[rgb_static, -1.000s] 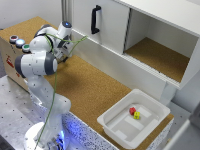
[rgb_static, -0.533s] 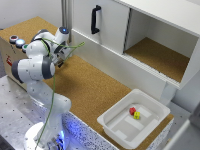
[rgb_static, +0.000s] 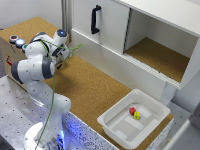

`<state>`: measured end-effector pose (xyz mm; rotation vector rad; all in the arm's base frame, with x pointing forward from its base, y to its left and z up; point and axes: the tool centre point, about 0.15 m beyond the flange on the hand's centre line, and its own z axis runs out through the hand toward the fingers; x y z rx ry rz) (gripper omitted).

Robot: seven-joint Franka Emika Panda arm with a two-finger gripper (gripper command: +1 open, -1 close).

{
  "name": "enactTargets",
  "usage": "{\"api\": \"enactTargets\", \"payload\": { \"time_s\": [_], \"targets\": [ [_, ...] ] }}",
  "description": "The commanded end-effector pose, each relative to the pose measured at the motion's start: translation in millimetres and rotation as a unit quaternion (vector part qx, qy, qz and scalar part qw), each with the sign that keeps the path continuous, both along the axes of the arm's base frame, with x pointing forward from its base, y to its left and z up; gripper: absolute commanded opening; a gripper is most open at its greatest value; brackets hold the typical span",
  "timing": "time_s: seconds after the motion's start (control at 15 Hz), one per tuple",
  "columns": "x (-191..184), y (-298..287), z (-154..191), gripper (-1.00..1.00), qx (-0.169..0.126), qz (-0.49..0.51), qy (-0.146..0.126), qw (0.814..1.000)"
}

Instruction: Grasp the handle of the drawer and open it

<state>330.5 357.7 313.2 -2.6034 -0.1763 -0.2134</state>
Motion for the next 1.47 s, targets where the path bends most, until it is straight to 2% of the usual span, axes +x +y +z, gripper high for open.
{"api": "enactTargets", "payload": {
  "time_s": [0.0, 0.53, 0.8, 1.0, 1.07, 1.4],
  "targets": [
    [23.0, 10.3, -23.7, -1.0, 0.059, 0.034, 0.016, 0.998],
    [17.2, 3.7, -18.8, -1.0, 0.042, 0.028, 0.016, 0.999],
    [14.2, -17.3, -15.5, -1.0, 0.034, 0.011, 0.016, 0.999],
    [20.2, -36.3, -23.6, -1.0, 0.05, 0.027, 0.007, 0.998],
    [23.6, -46.6, -31.3, -1.0, 0.063, 0.039, 0.009, 0.997],
    [28.5, -103.2, -53.6, -1.0, 0.085, 0.039, 0.018, 0.995]
  ]
}}
